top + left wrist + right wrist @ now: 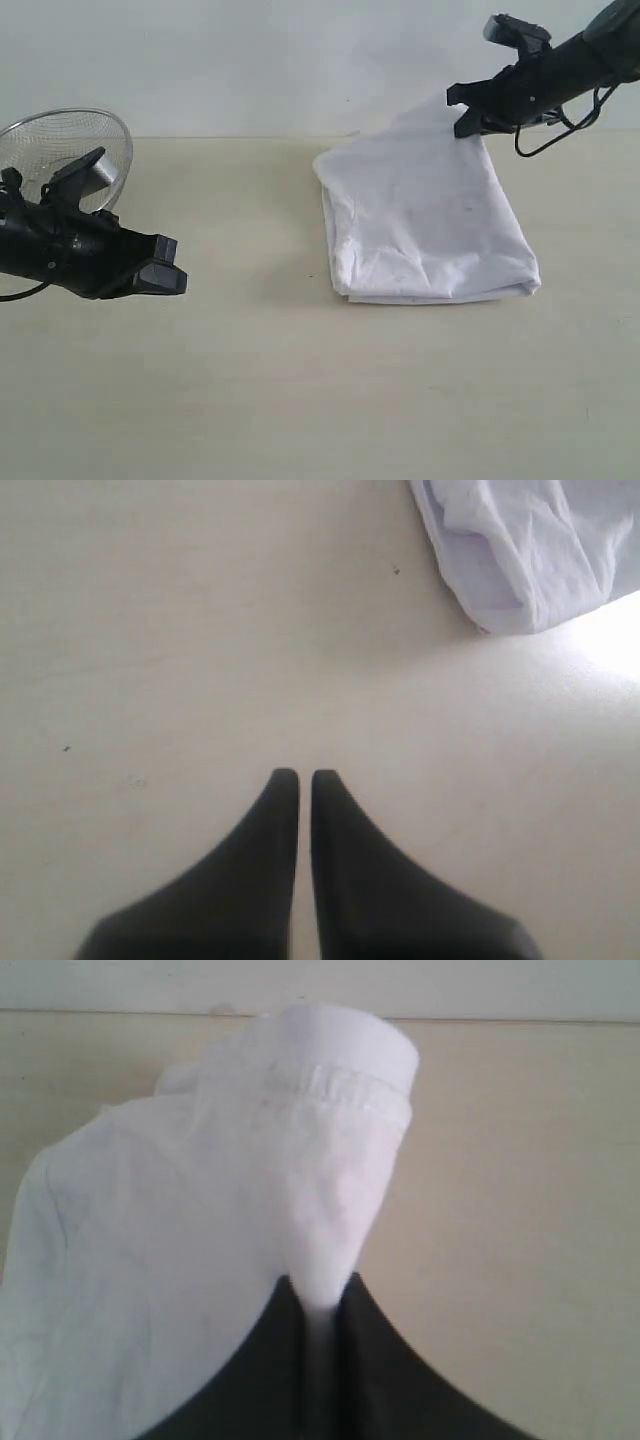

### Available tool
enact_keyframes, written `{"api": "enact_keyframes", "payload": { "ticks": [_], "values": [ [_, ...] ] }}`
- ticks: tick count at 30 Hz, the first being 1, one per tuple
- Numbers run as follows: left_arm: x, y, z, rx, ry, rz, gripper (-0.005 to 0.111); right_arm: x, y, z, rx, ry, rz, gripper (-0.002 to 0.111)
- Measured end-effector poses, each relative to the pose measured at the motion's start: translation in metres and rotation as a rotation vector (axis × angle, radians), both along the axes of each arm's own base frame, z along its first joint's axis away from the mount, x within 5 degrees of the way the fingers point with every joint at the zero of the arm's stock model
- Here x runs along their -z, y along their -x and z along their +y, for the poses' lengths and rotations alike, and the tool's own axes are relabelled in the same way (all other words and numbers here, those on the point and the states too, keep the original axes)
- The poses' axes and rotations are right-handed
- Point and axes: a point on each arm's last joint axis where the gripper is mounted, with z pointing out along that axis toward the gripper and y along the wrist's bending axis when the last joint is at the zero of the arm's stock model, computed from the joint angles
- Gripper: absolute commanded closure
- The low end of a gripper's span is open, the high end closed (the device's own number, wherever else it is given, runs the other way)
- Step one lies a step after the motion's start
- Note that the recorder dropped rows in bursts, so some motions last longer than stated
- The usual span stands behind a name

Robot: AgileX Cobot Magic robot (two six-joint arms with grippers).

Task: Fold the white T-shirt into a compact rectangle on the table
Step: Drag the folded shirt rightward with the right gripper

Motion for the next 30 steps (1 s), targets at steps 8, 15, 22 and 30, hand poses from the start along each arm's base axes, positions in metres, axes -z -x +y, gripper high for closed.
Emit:
{"api": "enact_keyframes", "payload": {
  "ticks": [8, 15, 22, 30],
  "values": [
    [0.0, 0.0, 0.0, 0.001, 0.004, 0.001, 0.102, 0.025, -0.008, -0.012, 0.045, 0.05, 0.014, 0.109],
    [0.0, 0.001, -0.001, 0.009, 0.012, 0.006, 0.102, 0.041, -0.026, -0.018, 0.064, 0.046, -0.007, 0.109],
    [-0.001, 0.001, -0.001, 0.01, 0.014, 0.006, 0.102, 0.031, -0.035, -0.038, 0.103, 0.043, -0.032, 0.109],
    [-0.001, 0.001, -0.001, 0.005, 0.018, 0.007, 0.102, 0.037, -0.036, -0.042, 0.087, 0.05, -0.014, 0.085]
  ]
}}
